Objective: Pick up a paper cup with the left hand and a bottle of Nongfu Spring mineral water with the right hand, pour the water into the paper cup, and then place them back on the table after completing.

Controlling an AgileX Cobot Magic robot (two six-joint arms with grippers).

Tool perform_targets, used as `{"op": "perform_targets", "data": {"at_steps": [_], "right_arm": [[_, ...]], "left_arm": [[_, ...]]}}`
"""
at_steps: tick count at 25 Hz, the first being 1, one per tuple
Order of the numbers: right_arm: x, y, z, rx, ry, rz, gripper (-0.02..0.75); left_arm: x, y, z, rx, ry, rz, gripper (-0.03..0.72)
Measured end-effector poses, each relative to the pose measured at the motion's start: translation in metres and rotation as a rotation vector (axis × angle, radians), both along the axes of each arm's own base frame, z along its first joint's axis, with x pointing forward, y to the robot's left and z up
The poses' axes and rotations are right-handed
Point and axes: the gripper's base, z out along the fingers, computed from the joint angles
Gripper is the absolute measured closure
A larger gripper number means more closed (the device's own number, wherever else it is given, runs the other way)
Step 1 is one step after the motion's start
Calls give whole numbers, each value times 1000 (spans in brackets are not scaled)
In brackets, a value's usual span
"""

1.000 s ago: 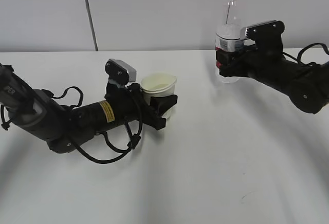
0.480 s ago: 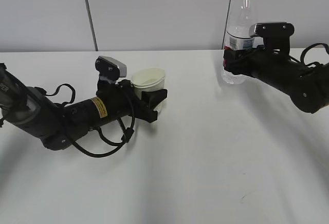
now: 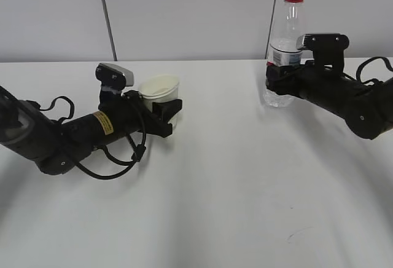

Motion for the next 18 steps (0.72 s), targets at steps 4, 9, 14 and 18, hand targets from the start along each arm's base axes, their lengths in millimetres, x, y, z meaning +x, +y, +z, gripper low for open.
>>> {"op": "perform_targets", "data": {"at_steps": [4,9,14,18], "right_arm": [[0,0,0,-1,2,4,315],[0,0,-2,6,18,1,315],[0,1,-9,35,8,2,316],[1,2,-21,61,-4,6,316]], "left_arm": [[5,11,0,3,-4,27,330],[10,25,0,17,-19,66,330],[13,33,0,22,-24,87,330],[14,35,0,33,-34,98,330]]}}
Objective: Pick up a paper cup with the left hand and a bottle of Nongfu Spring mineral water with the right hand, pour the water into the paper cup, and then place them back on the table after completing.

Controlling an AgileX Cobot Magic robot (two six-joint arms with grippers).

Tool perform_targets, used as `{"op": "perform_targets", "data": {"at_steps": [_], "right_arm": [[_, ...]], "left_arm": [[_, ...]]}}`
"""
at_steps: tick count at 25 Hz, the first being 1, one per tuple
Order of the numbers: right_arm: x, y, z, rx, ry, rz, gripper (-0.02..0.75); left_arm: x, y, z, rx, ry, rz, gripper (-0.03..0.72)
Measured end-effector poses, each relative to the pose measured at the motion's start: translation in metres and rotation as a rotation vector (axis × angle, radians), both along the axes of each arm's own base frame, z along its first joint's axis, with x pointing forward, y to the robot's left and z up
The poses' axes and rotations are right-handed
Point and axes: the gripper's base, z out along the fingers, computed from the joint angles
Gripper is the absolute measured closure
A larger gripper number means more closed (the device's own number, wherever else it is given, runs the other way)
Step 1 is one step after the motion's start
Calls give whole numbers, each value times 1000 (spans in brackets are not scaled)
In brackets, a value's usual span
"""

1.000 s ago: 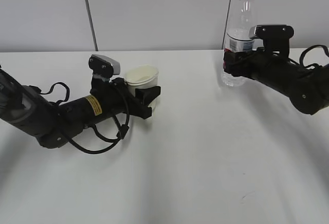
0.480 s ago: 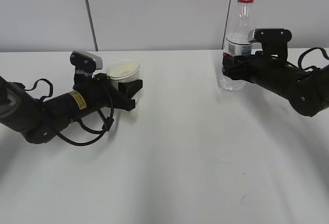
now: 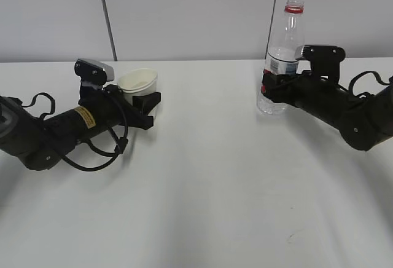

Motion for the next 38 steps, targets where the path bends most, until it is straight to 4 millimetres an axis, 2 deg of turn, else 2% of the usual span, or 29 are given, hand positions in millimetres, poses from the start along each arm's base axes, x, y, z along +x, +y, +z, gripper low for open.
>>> {"op": "perform_targets", "data": {"at_steps": [8,22,29,38], "right_arm": [[0,1,-9,16,-11,4,316],[0,0,-9,17,-16,2,316],[0,0,-9,17,-16,2,316],[0,0,-9,18,-18,3,316]], "left_arm": [[2,2,-1,11,6,31,330],[9,16,-4,93,-9,175,330],[15,34,-5,79,11,271,330],[15,36,-19,5,-49,298,330]]}}
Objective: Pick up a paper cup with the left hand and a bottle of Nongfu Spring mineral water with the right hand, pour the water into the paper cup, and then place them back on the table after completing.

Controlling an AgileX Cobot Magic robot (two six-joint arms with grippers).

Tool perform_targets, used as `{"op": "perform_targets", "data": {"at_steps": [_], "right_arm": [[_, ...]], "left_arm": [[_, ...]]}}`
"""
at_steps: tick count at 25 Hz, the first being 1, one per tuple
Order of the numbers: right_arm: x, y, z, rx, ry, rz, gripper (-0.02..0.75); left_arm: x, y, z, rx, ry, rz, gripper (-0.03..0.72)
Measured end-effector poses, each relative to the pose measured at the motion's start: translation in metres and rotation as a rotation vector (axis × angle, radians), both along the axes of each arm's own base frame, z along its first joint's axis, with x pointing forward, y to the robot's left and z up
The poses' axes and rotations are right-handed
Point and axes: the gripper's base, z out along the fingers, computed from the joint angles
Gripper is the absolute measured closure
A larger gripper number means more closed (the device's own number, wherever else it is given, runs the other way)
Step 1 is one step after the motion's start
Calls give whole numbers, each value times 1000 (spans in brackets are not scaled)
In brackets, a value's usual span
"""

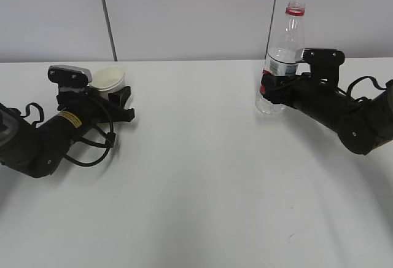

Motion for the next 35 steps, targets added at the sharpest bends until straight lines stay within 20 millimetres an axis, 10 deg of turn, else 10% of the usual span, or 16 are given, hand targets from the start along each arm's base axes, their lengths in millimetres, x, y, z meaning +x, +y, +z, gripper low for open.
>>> {"op": "perform_targets", "data": {"at_steps": [35], "right_arm": [[0,0,0,1,-2,0,316]], "left_arm": [[0,-2,11,54,49,-32,330]]}}
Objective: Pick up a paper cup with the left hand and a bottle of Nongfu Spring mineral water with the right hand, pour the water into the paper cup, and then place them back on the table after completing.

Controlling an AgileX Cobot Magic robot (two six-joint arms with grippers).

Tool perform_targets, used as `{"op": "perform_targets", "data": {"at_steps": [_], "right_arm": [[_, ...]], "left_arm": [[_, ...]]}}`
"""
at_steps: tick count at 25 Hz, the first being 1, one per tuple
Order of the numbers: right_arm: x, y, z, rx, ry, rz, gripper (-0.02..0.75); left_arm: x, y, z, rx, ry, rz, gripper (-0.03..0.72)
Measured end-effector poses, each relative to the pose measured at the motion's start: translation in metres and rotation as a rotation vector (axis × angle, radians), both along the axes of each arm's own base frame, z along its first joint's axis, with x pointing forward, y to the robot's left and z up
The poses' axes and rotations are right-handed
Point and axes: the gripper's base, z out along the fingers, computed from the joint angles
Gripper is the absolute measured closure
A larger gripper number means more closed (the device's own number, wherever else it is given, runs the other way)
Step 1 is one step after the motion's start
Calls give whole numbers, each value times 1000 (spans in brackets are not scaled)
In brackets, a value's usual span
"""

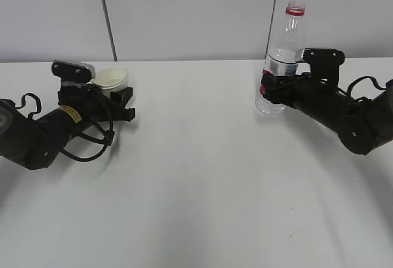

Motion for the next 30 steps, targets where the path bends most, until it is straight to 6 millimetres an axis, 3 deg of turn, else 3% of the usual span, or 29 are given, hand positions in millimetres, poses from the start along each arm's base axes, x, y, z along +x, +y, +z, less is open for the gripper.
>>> {"op": "perform_targets", "data": {"at_steps": [15,23,30], "right_arm": [[0,0,0,0,-1,0,316],[0,0,0,0,-1,0,316],[0,0,0,0,-1,0,316]], "left_arm": [[0,0,0,0,1,0,319],[1,1,0,-8,-2,15,125],[1,2,1,-15,-1,31,100]]}}
